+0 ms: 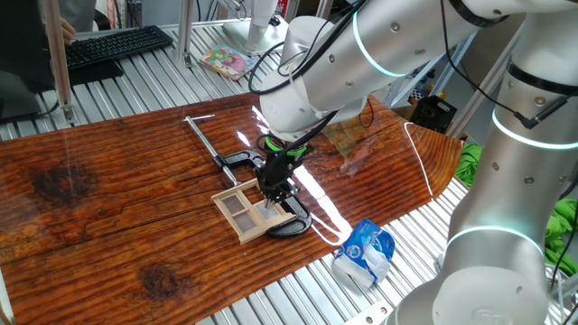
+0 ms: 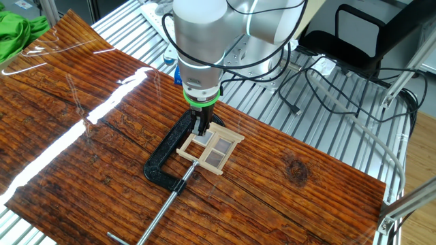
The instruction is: Close a sliding window
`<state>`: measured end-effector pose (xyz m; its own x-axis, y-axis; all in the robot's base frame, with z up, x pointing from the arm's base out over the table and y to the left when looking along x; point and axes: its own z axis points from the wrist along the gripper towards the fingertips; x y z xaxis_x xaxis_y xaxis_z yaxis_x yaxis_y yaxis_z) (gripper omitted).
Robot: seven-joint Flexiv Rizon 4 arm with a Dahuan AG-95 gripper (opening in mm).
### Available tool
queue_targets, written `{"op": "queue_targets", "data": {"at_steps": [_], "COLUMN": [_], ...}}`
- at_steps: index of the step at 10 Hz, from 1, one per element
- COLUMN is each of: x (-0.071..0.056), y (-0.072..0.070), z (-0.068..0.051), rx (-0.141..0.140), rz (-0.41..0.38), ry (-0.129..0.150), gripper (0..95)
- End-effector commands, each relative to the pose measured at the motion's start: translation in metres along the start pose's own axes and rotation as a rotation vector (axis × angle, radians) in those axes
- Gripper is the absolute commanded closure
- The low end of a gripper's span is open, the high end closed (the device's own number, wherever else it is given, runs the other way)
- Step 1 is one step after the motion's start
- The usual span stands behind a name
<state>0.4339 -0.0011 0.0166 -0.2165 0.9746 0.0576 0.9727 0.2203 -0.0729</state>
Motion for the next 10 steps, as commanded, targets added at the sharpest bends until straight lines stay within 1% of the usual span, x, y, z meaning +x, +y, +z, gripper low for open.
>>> {"op": "queue_targets", "data": {"at_steps": [1,6,10], "x": [-0.0001,-0.0006,-0.0015], "y": [-0.0003,0.0030,0.0042], "z": [-0.0005,0.0037,0.0047], "rx": [-0.001,-0.003,-0.005], "rz": [-0.005,-0.001,0.014], "ry": [0.000,0.000,-0.001], "gripper": [95.0,95.0,95.0]}}
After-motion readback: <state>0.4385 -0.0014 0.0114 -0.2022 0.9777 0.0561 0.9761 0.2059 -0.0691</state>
